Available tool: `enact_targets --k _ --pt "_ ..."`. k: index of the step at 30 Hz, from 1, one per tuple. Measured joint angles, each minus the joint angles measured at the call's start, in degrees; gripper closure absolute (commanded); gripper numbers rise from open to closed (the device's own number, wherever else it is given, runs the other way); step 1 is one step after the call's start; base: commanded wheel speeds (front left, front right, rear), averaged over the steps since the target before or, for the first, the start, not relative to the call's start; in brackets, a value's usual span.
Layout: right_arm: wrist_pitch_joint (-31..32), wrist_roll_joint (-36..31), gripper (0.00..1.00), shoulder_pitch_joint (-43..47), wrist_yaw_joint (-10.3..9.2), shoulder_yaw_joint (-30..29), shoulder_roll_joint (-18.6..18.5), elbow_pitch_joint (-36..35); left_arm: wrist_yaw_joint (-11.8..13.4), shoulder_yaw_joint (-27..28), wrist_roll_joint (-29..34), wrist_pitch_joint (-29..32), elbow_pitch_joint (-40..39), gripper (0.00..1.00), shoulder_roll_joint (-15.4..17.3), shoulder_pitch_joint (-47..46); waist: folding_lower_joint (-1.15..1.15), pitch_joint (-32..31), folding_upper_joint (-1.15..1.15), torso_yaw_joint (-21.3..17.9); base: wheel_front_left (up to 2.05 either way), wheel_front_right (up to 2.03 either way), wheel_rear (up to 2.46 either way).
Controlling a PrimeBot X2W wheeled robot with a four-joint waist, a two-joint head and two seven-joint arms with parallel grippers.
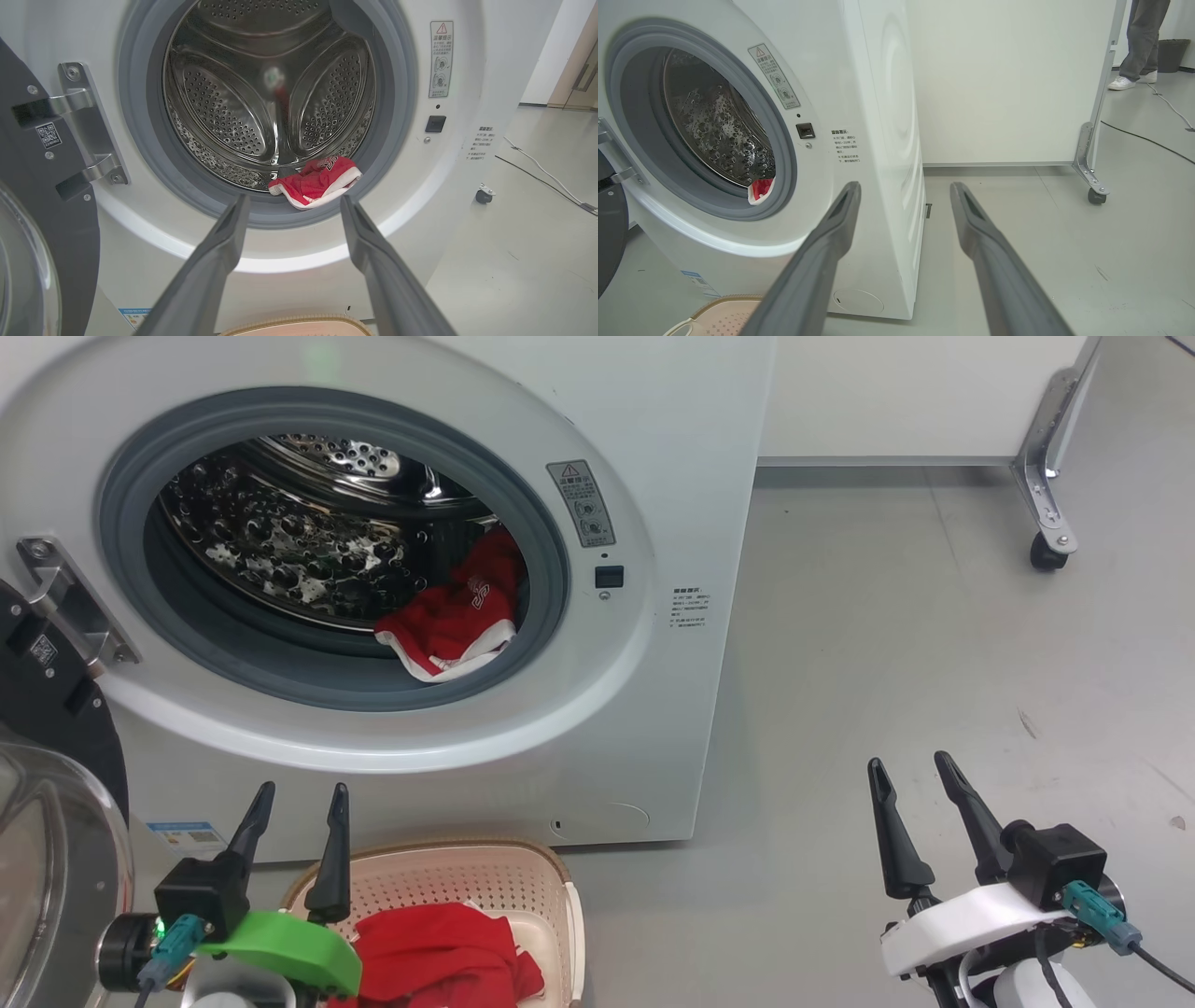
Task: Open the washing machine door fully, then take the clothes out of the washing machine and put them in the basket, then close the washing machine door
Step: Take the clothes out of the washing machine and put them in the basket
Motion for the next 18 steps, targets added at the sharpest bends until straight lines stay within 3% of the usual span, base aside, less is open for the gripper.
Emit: enact_targets --k 18 --pt "0.0 1.9 0.0 0.8 0.01 -0.2 0.1 -0.5 0.0 -0.9 0.0 0.0 -2.0 0.0 0.0 1.8 0.0 -0.2 0.0 -0.1 0.0 0.0 0.0"
